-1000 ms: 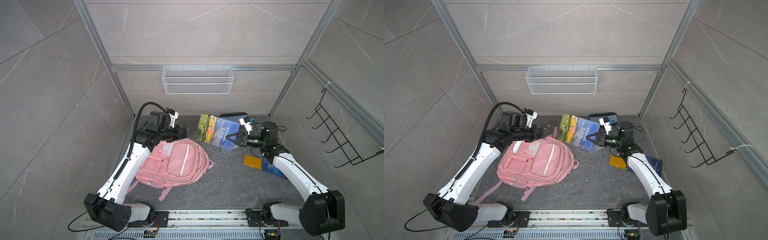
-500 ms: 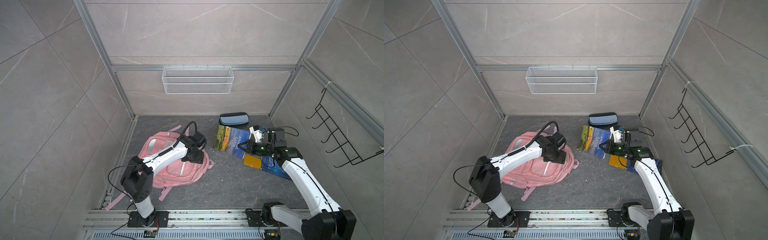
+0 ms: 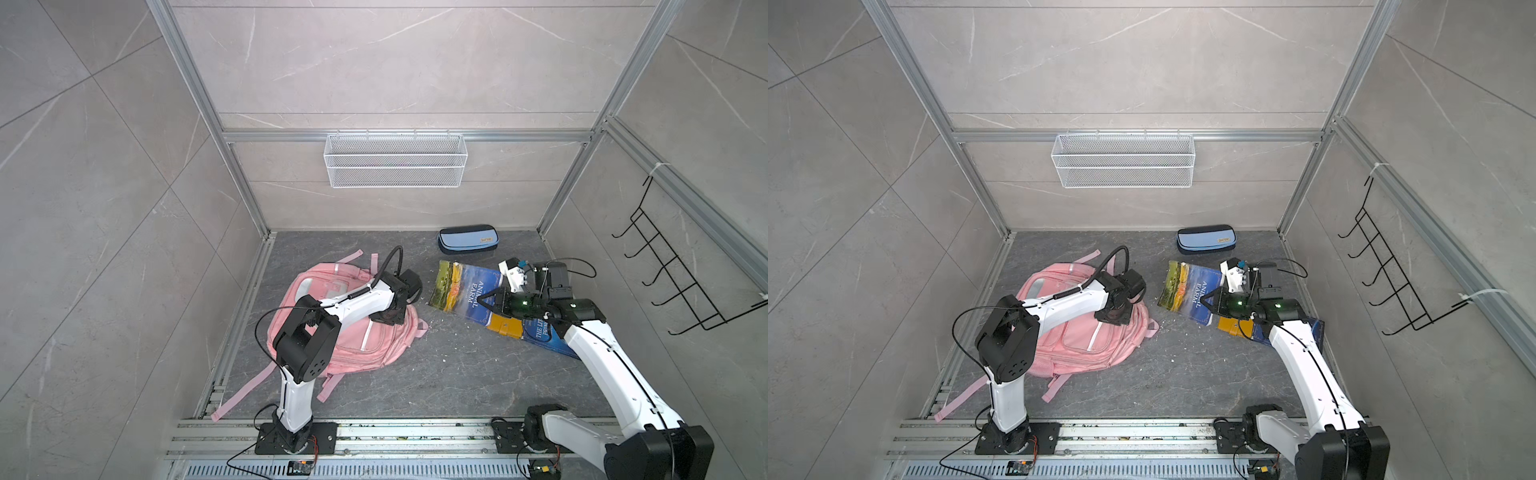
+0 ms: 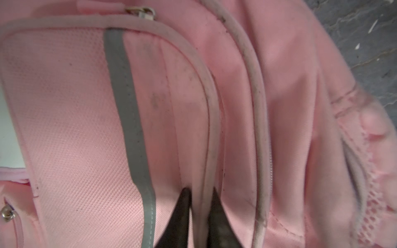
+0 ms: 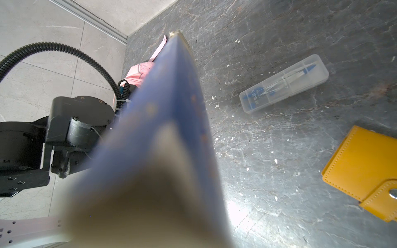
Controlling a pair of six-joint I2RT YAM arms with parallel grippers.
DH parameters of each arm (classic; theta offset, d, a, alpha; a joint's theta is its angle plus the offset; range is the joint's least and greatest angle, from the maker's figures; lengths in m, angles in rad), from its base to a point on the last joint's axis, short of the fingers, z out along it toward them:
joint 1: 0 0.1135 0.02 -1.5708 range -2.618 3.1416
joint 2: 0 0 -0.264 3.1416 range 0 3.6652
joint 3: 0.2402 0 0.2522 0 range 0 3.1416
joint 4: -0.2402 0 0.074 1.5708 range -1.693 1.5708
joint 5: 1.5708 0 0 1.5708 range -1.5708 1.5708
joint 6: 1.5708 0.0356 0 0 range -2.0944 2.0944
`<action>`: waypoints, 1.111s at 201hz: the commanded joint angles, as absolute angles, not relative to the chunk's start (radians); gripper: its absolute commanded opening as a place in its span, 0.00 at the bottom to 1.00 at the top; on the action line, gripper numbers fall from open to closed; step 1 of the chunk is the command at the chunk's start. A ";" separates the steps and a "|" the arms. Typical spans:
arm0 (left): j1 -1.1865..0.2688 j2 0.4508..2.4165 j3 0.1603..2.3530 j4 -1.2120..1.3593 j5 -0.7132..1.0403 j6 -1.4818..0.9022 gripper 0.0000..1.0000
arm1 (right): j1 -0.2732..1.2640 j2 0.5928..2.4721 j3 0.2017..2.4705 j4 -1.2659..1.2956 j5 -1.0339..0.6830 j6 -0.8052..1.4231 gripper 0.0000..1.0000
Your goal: Pack the student bag
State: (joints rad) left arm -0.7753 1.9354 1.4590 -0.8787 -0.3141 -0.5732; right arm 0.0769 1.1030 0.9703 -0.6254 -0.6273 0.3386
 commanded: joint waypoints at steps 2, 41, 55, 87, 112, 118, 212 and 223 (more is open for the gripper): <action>-0.754 1.833 1.497 -0.913 -0.311 -0.591 0.00 | 0.074 1.064 0.980 -0.626 -0.658 0.303 0.00; -0.648 1.625 1.525 -0.924 -0.111 -0.530 0.00 | 0.075 1.065 0.987 -0.634 -0.708 0.346 0.00; -0.577 1.545 1.527 -0.893 0.037 -0.502 0.00 | 0.075 1.071 0.979 -0.612 -0.739 0.384 0.00; -0.441 1.435 1.587 -0.877 0.314 -0.448 0.00 | 0.088 1.101 0.974 -0.512 -0.828 0.496 0.00; -0.413 1.373 1.591 -0.791 0.470 -0.424 0.00 | 0.127 1.150 0.987 -0.402 -0.903 0.607 0.00; -0.410 1.363 1.584 -0.765 0.505 -0.430 0.00 | 0.143 1.170 0.994 -0.384 -0.915 0.629 0.00; -0.408 1.321 1.479 -0.449 0.709 -0.576 0.00 | 0.456 1.512 1.033 -0.044 -0.854 0.780 0.00; -0.409 1.321 1.470 -0.424 0.708 -0.592 0.00 | 0.466 1.559 1.037 0.001 -0.847 0.797 0.00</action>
